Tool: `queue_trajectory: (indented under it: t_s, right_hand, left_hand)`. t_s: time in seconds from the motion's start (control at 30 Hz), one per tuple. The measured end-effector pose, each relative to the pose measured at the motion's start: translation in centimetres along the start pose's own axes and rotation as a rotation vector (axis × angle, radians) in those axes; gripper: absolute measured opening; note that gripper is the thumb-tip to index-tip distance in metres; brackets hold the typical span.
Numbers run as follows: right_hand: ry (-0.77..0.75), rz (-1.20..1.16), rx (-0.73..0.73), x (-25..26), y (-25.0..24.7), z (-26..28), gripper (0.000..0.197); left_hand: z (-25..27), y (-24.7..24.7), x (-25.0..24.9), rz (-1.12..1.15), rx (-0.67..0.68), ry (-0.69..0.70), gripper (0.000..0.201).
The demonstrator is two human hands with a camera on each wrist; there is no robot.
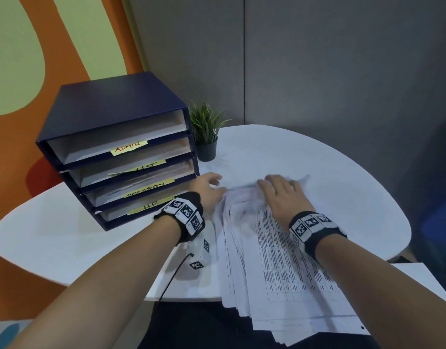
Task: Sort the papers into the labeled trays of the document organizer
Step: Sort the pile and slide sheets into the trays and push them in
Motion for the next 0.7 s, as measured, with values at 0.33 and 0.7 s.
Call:
queue_trajectory:
  t_s: [0.33,0.7]
  right_hand:
    - [0.537,-0.224,0.219,-8.4,-2.6,3.6,0.057]
    - [0.763,-0.287,0.548,-9.0,0.4,11.6,0.118]
  left_hand:
    - [2.9,0.2,-3.6,-0.346,0.241,0.089,0.024]
    - [6.8,7.9,-4.4,-0.737,0.435,-0.092,0.129]
Point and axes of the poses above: each hand's wrist, its own z-axis away from the middle knuckle, its own y-axis out of the palm, x = y × z, the point moved 7 cm from there along -z, towards the middle knuckle, and after that the axes turned 10 degrees about -z, right-handed, at the moved point
